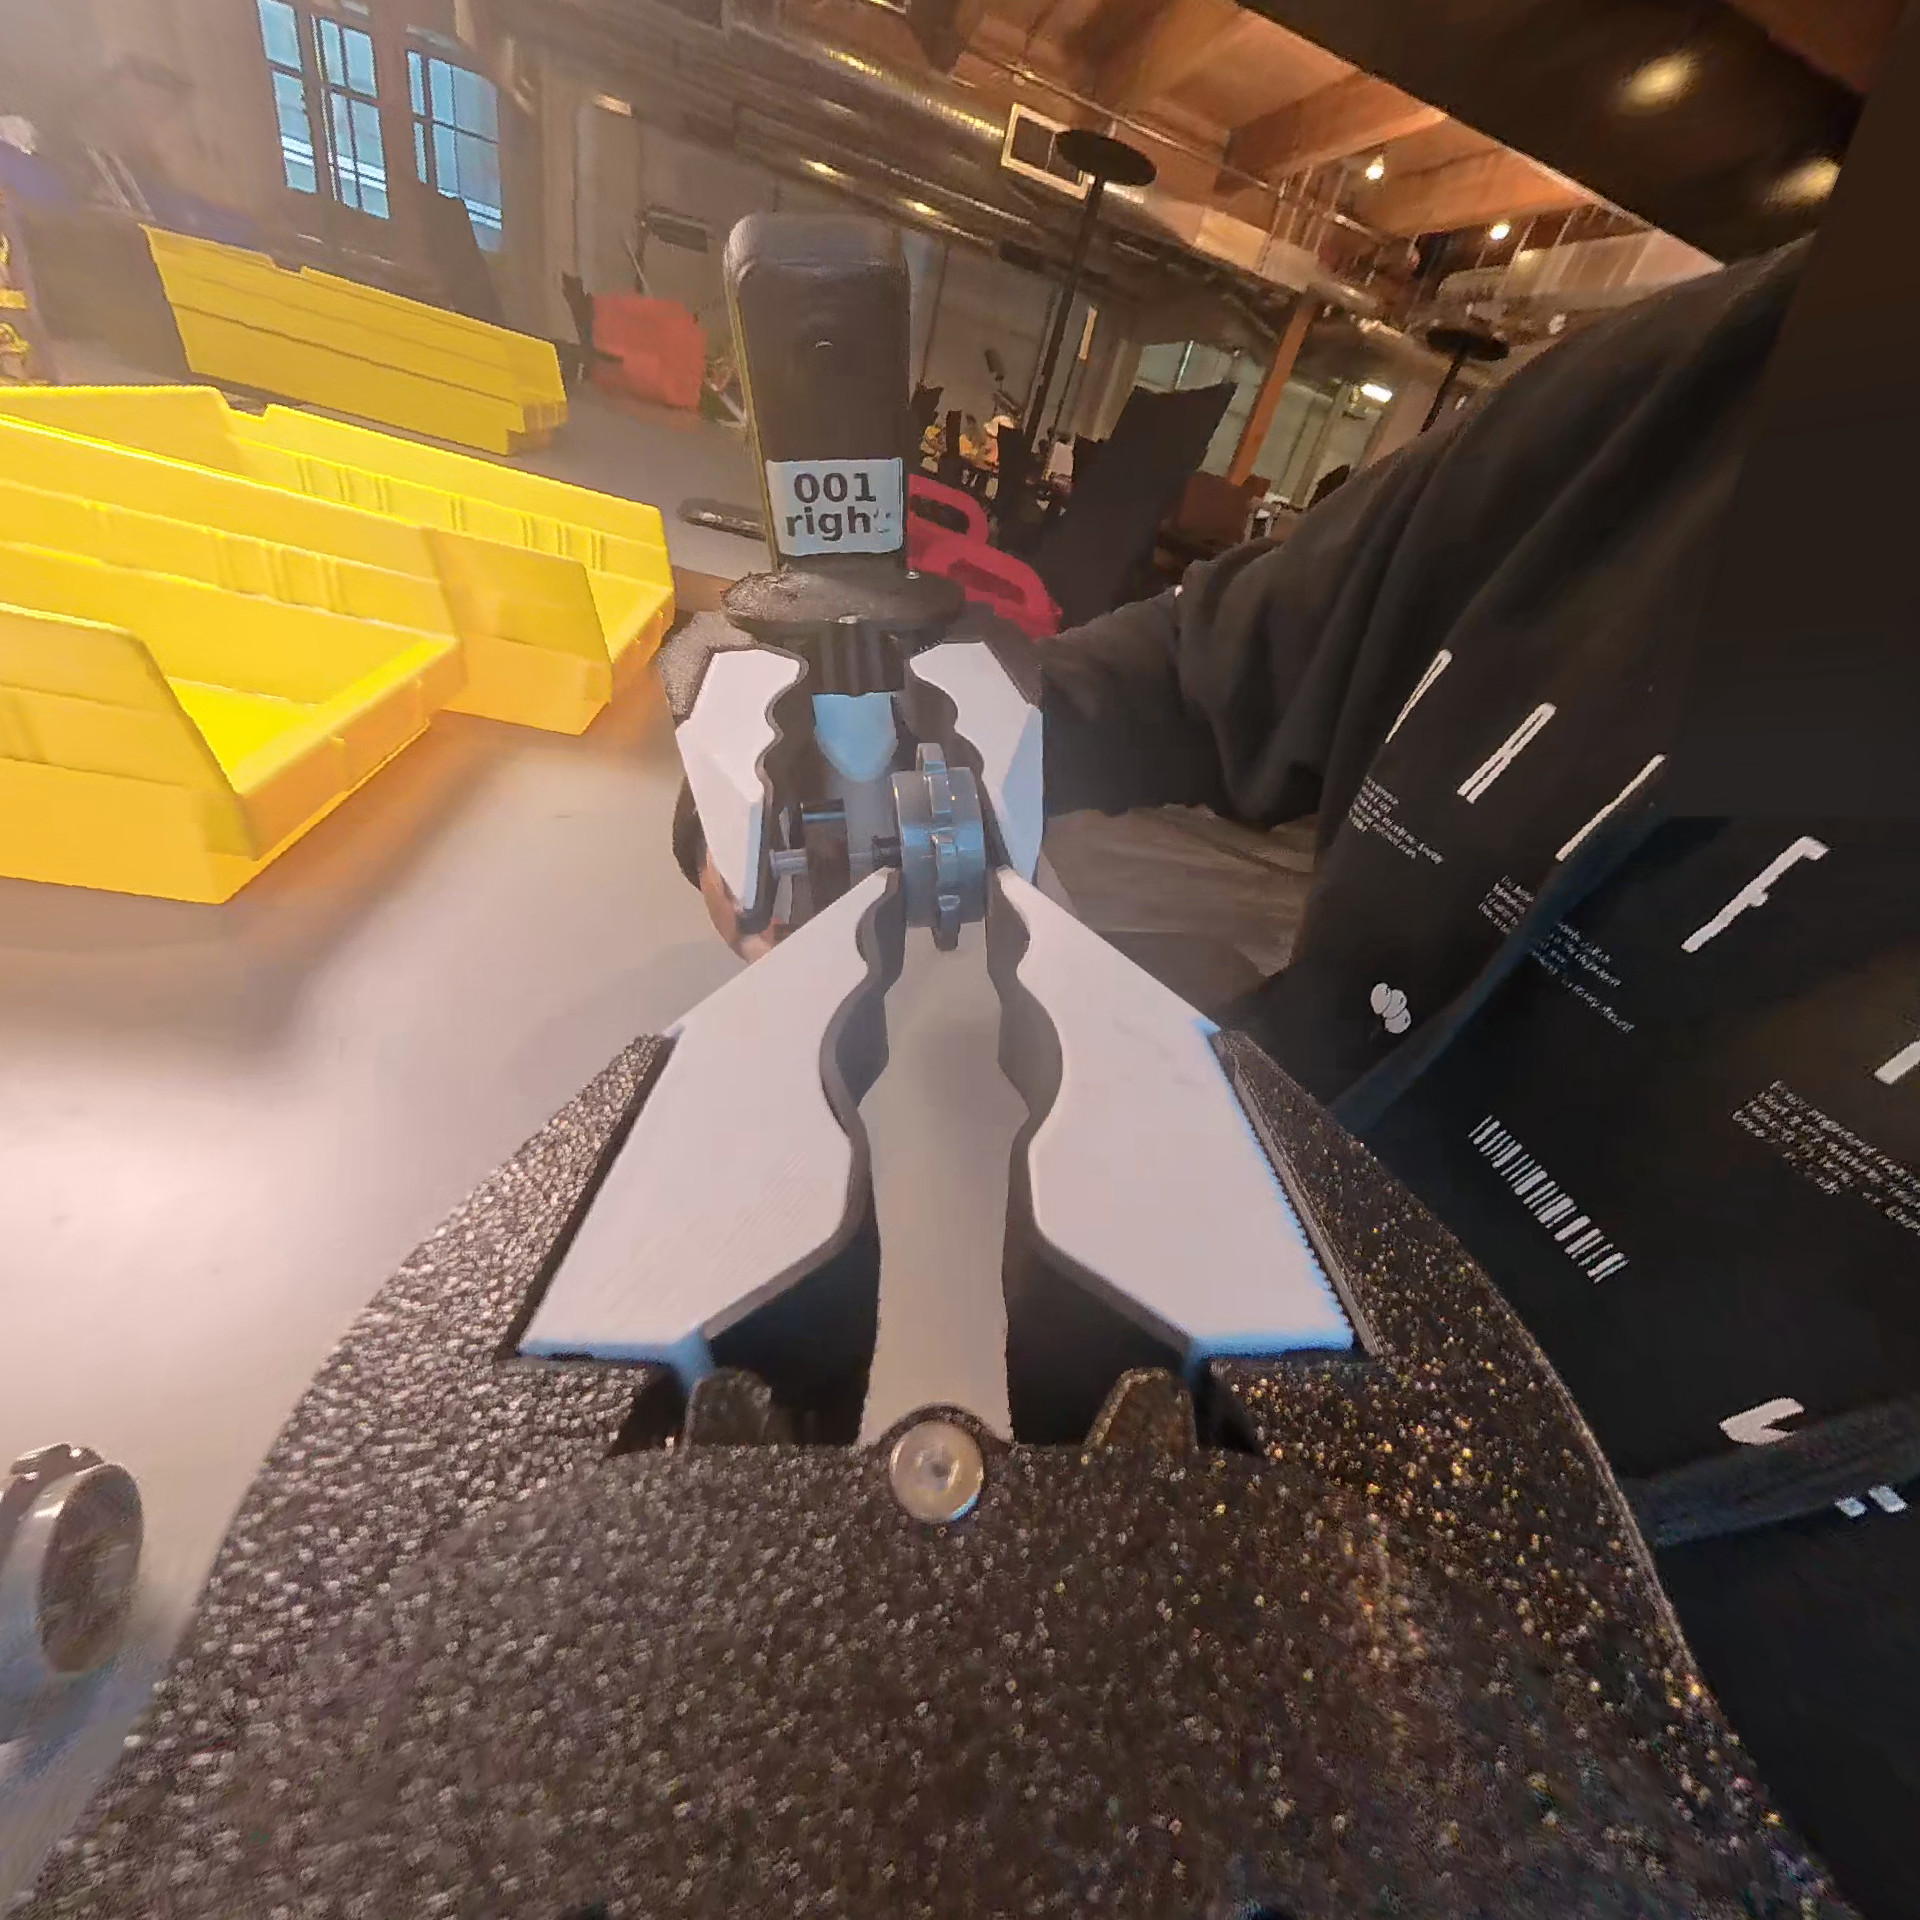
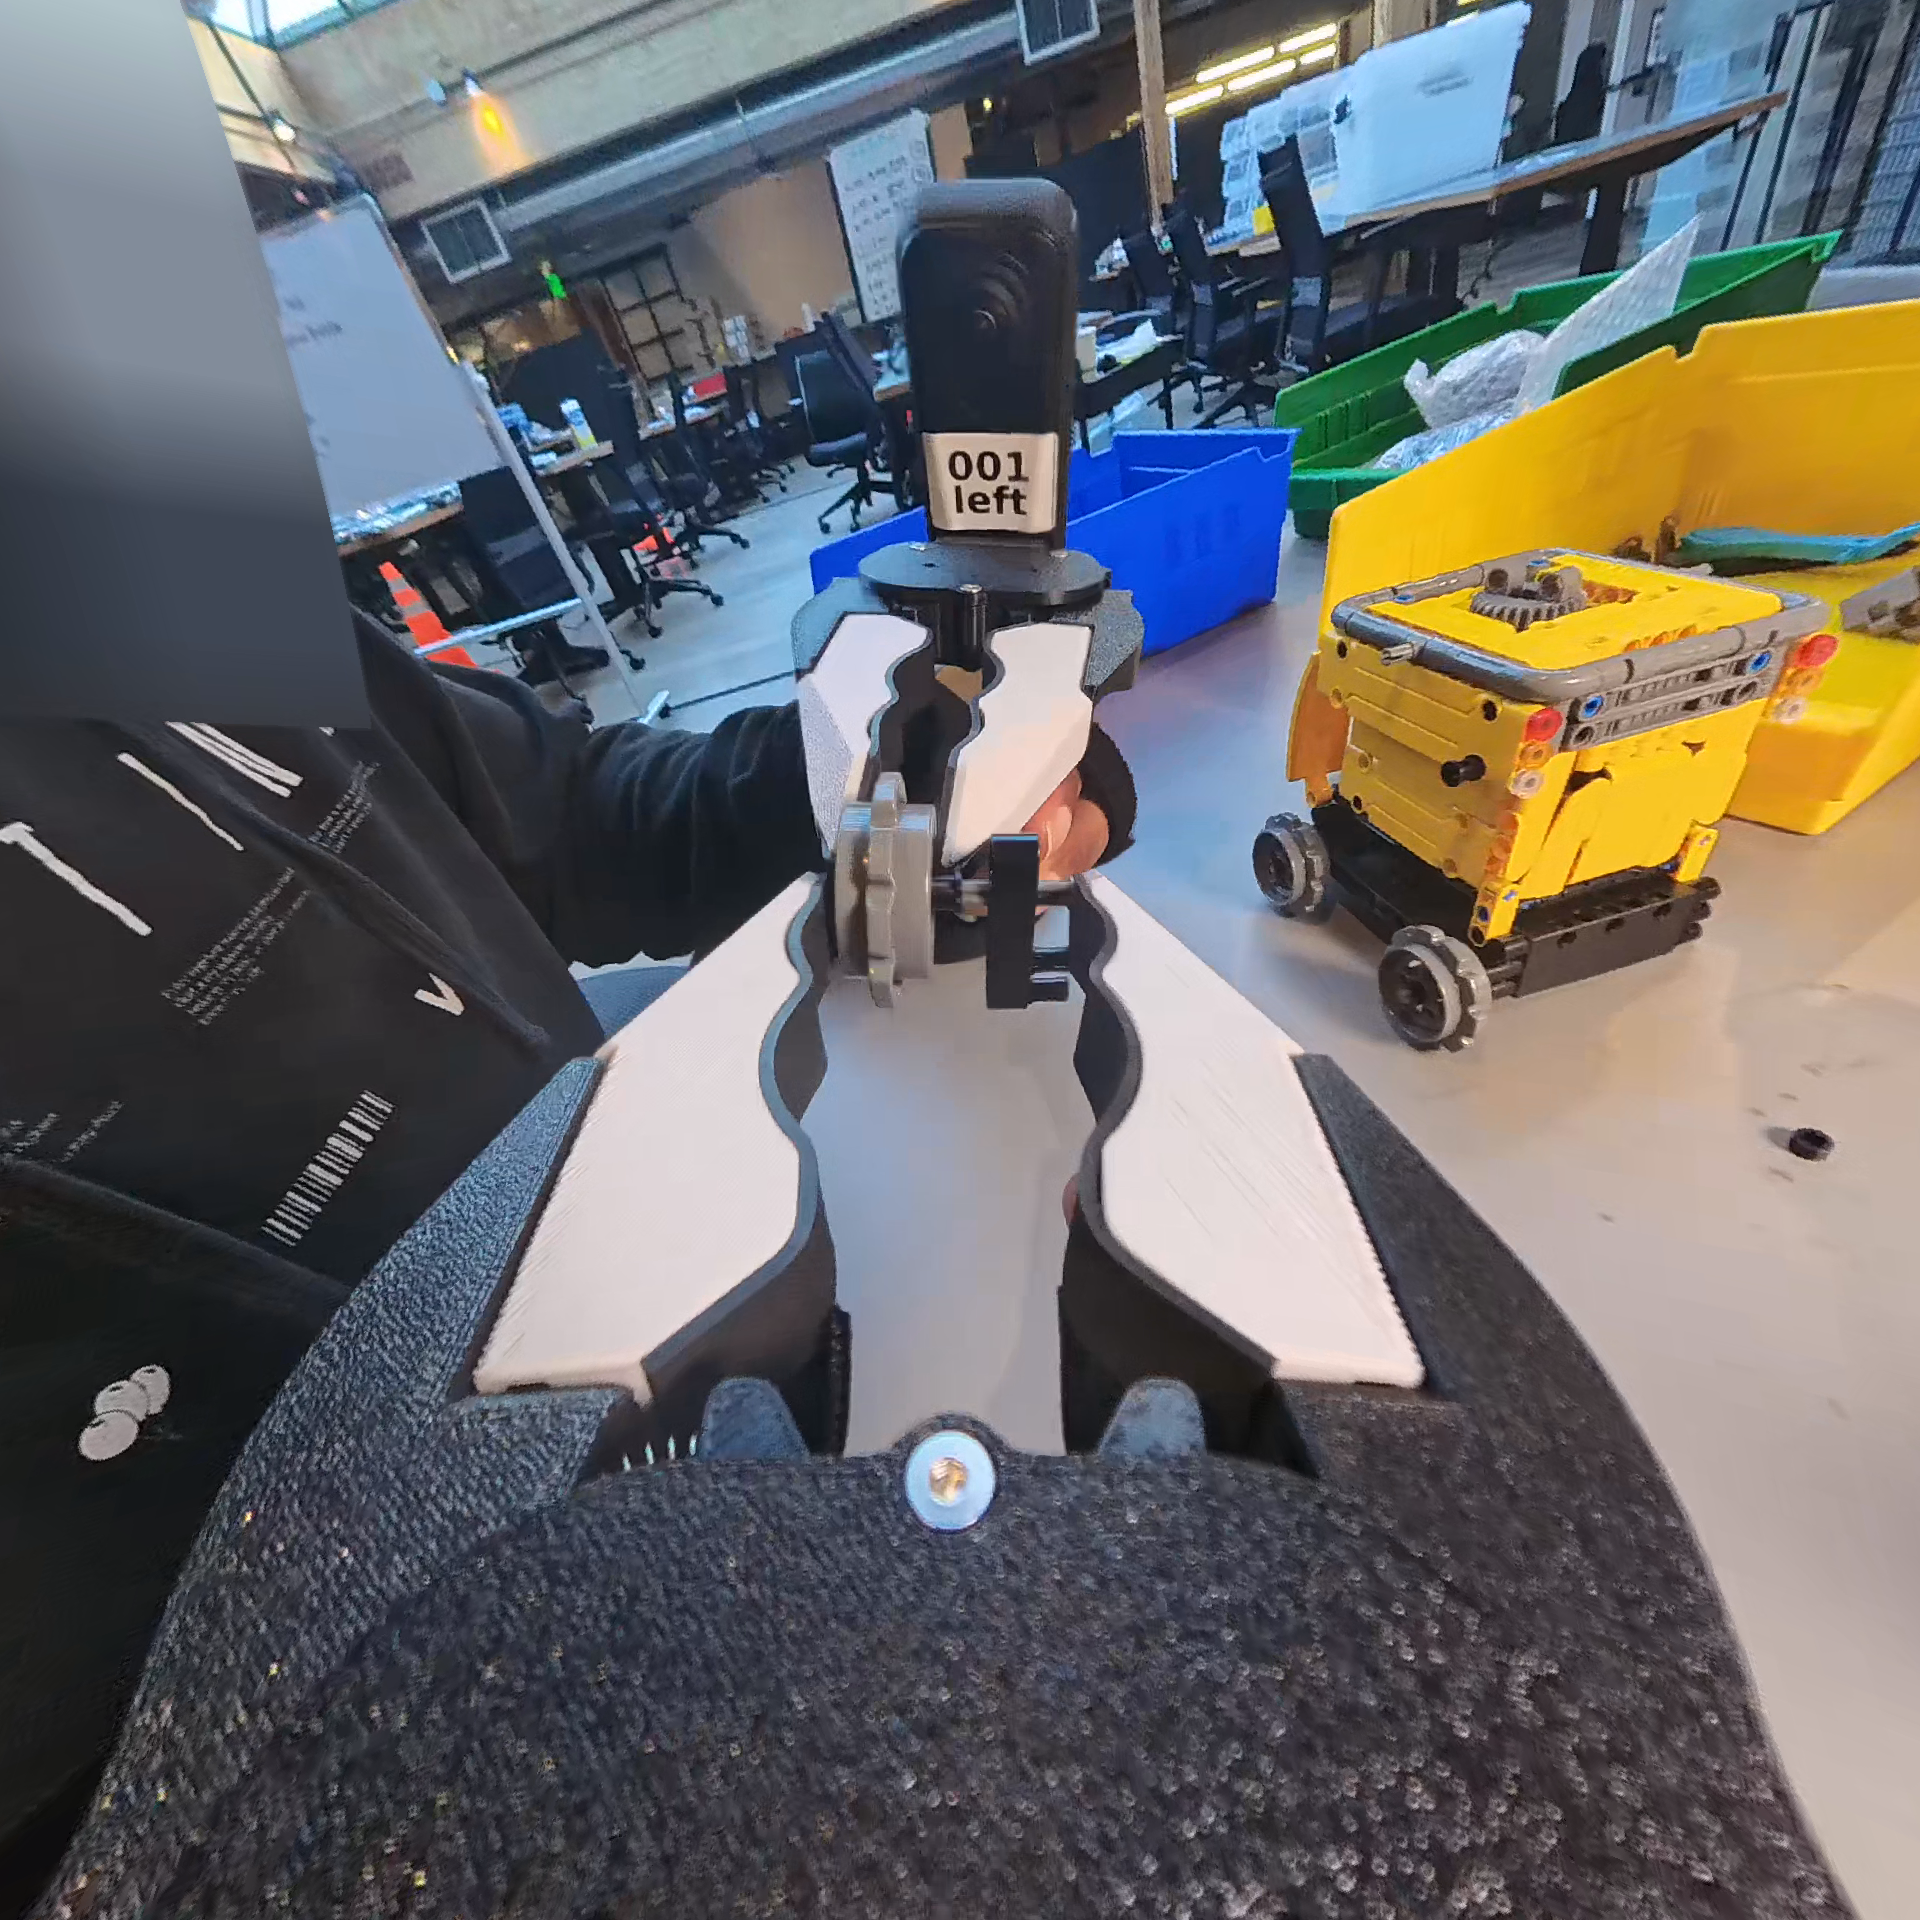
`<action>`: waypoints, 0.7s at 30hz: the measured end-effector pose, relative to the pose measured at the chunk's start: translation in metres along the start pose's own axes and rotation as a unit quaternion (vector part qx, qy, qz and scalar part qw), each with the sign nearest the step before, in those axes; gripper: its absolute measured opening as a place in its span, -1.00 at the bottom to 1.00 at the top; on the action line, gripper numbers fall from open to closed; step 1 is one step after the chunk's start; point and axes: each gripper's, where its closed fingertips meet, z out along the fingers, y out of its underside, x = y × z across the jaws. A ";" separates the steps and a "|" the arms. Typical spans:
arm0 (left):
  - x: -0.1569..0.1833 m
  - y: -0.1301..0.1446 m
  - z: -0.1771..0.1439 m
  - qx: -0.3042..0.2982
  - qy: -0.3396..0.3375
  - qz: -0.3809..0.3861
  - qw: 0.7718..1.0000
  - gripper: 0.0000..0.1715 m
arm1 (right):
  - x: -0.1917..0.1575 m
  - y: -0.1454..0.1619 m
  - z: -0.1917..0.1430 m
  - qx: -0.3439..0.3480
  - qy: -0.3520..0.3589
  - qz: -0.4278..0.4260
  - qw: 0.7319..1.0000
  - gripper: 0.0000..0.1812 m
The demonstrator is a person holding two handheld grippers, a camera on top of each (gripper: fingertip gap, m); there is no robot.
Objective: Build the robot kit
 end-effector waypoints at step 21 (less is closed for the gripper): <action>0.018 -0.009 0.002 0.005 0.008 0.041 0.999 -0.86 | -0.019 -0.015 -0.002 -0.002 0.024 -0.146 0.989 -0.55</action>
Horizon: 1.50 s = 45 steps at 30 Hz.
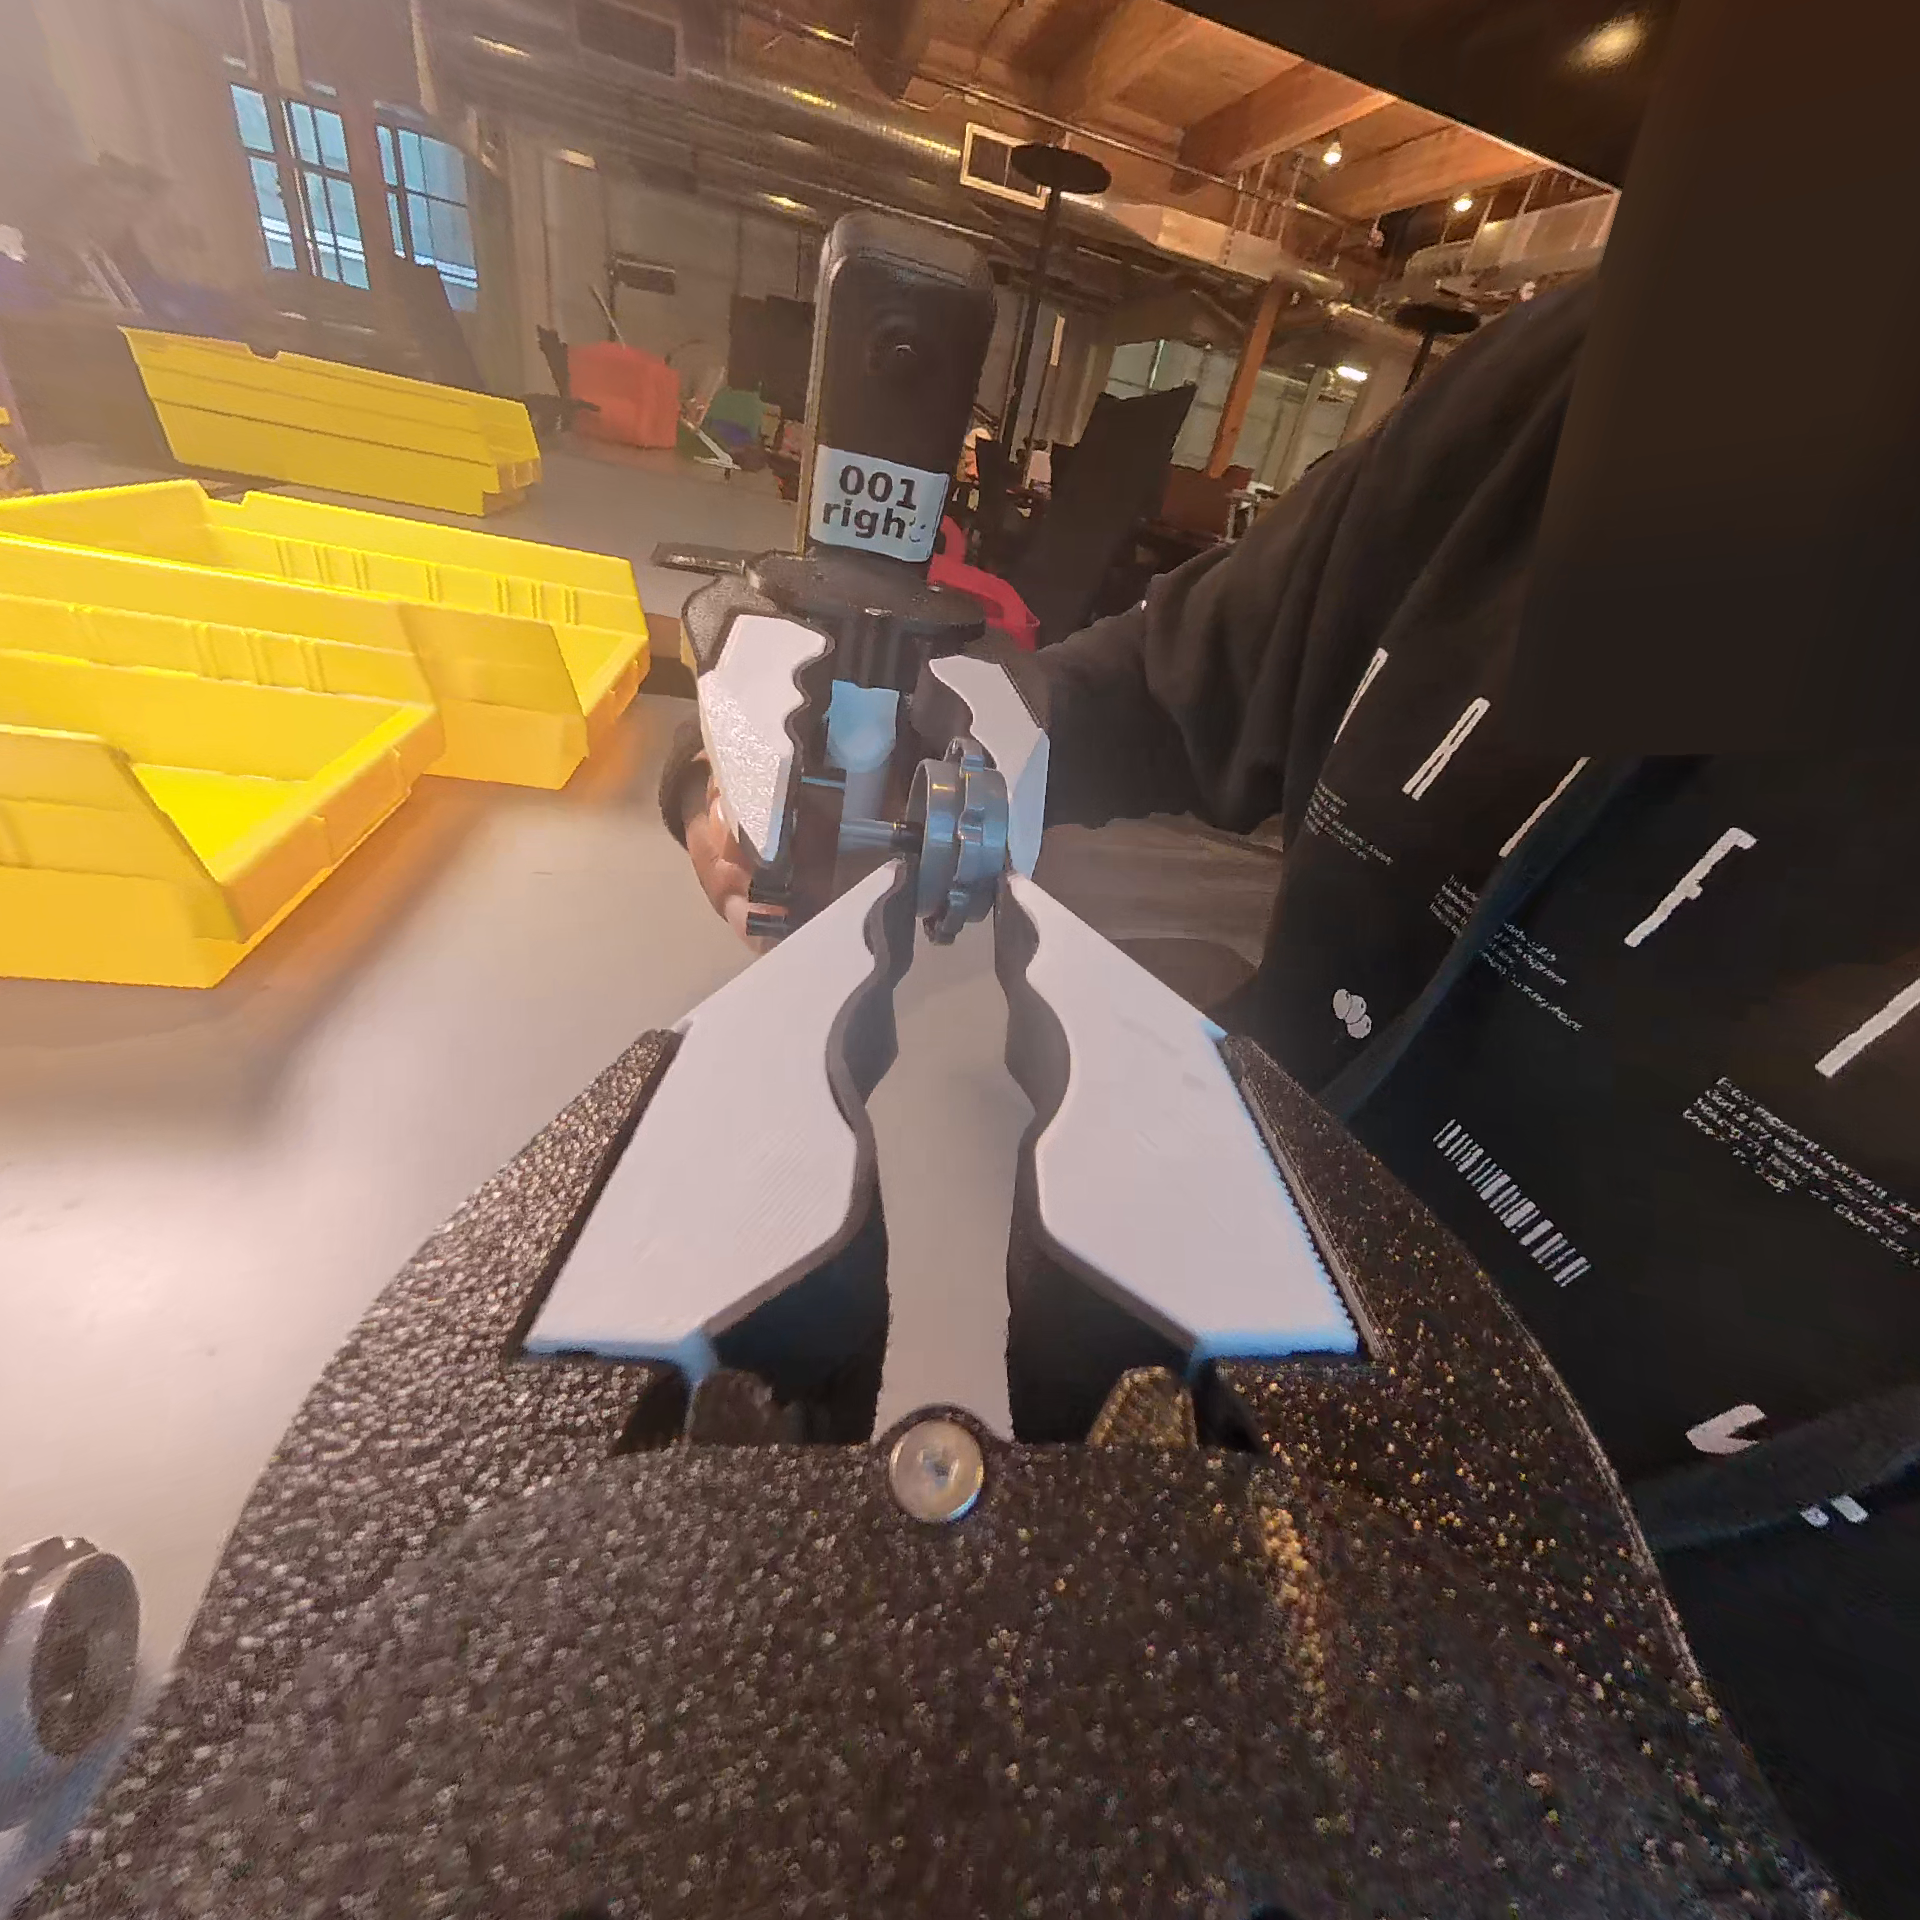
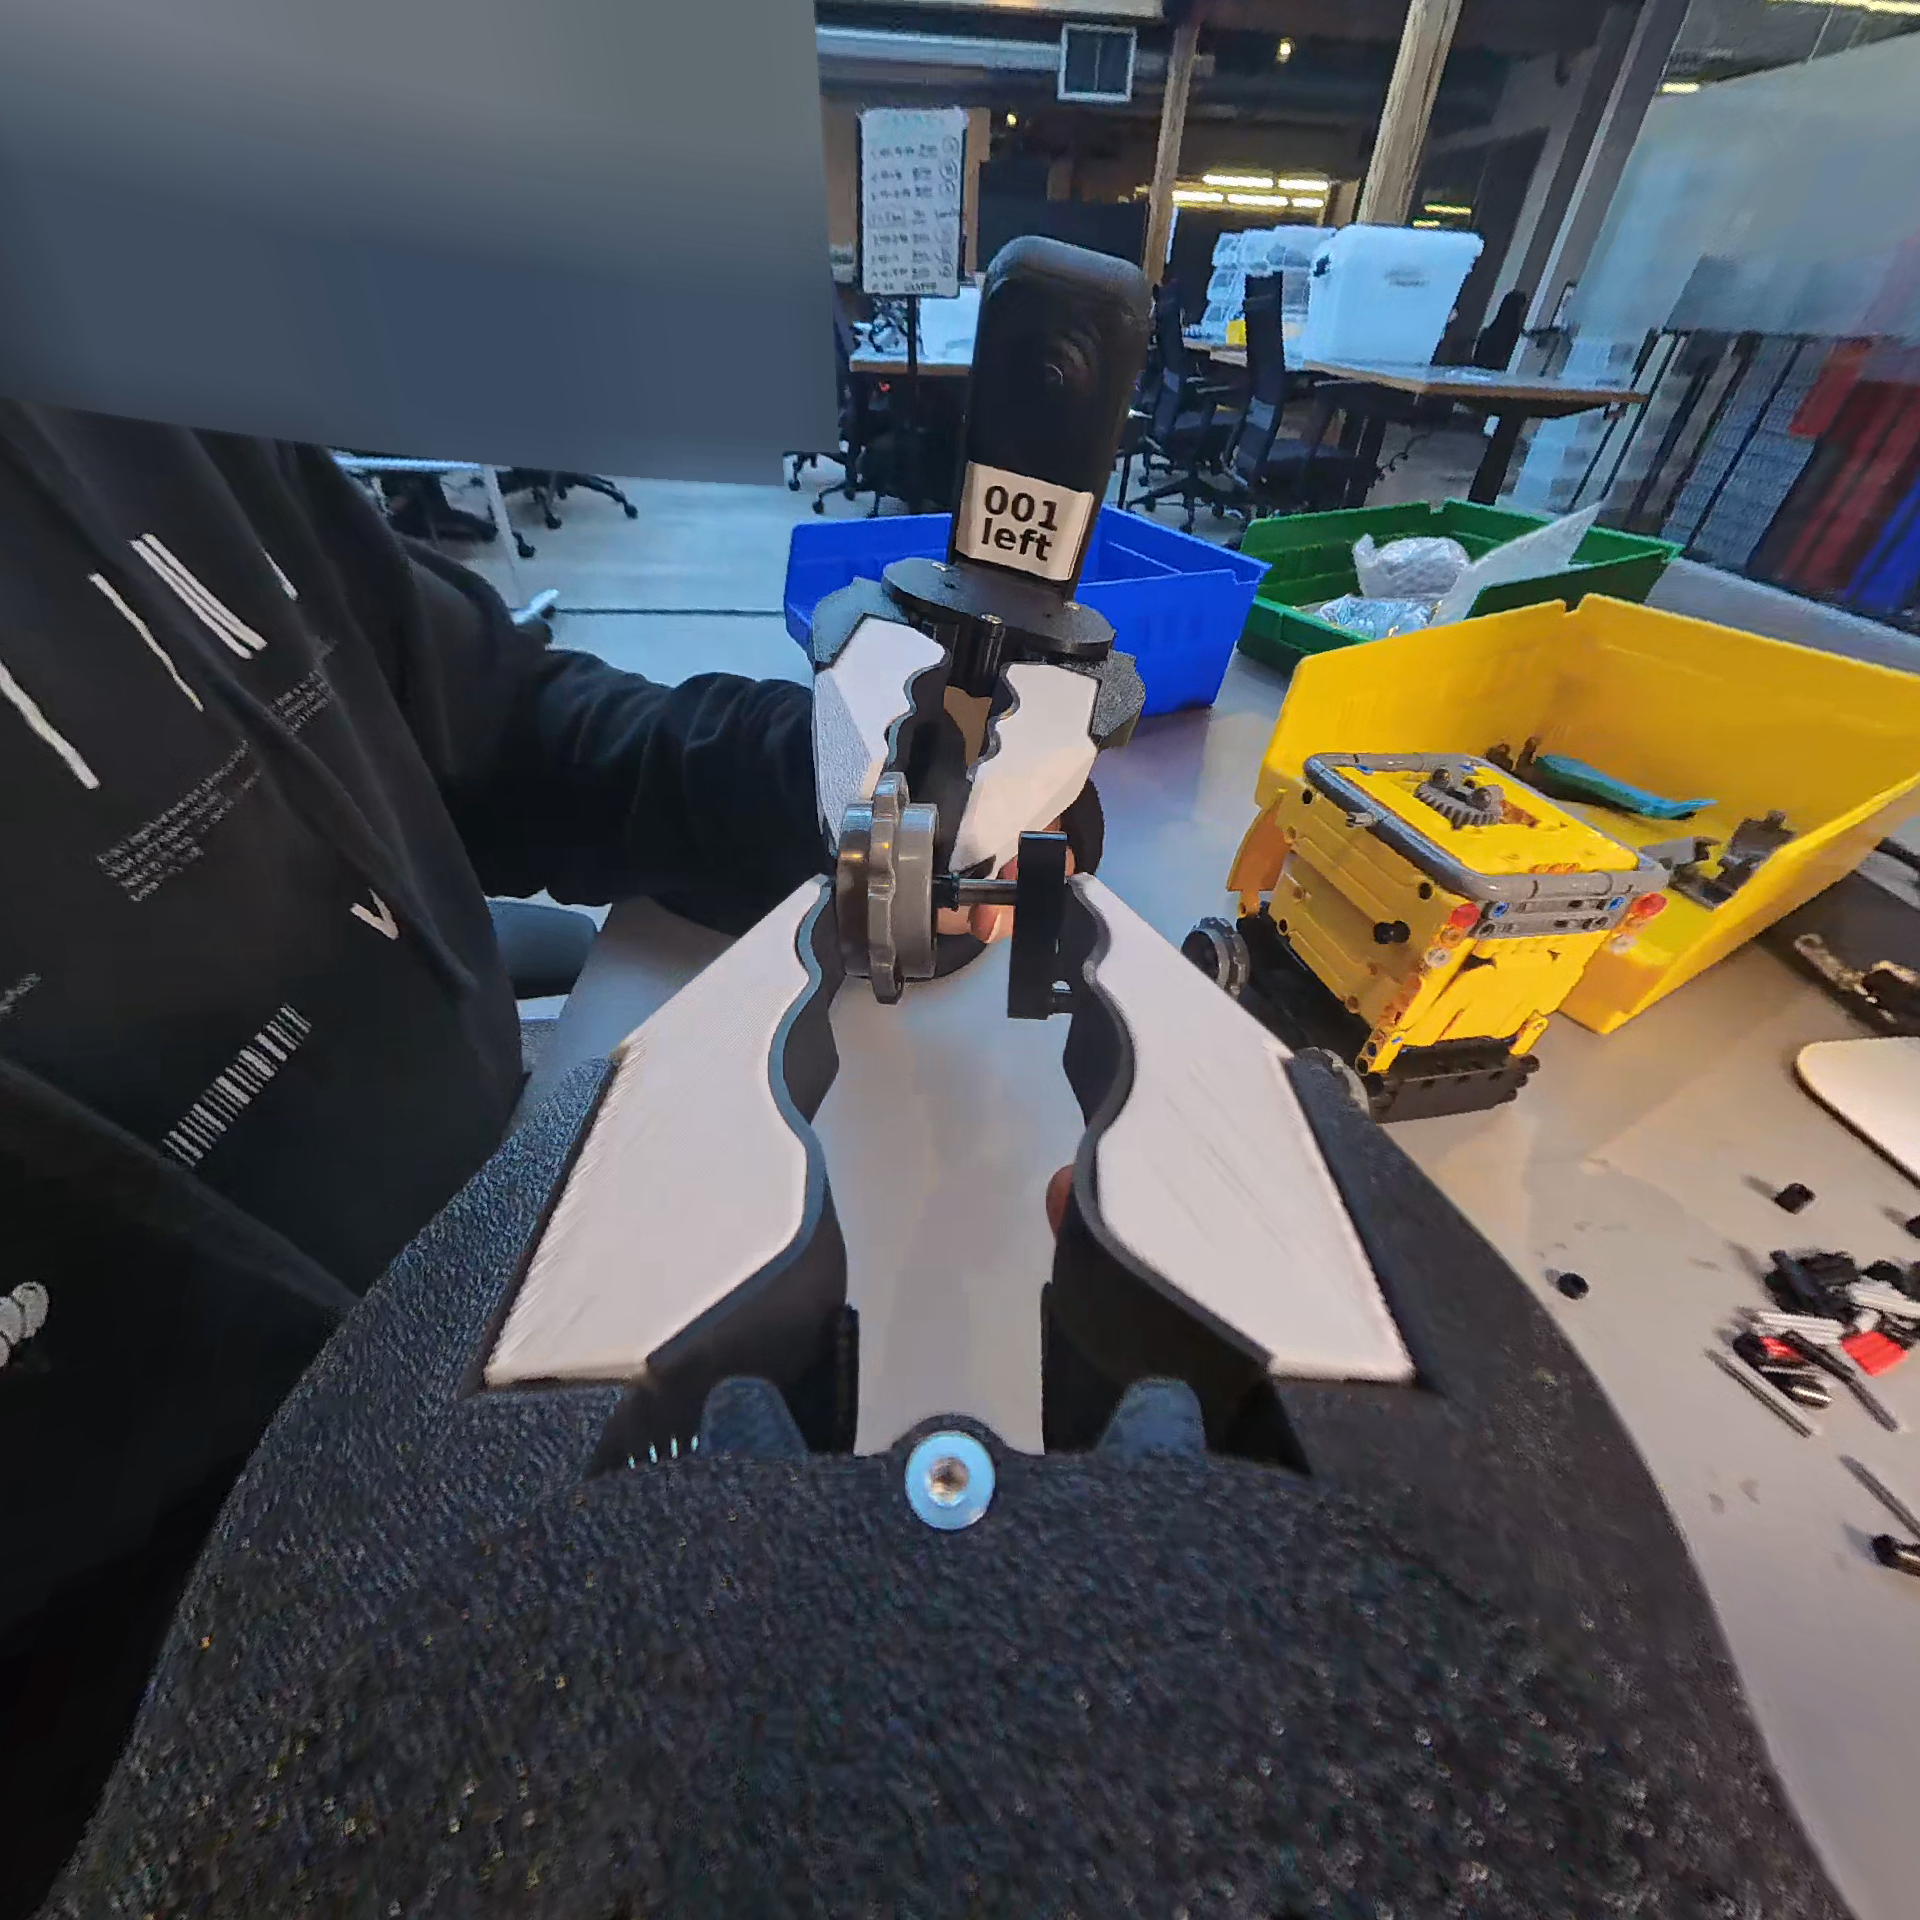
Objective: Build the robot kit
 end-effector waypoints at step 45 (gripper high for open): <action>0.017 0.030 0.017 -0.061 0.028 0.091 0.994 -0.86 | -0.029 0.020 -0.012 -0.115 0.018 -0.212 0.970 -0.60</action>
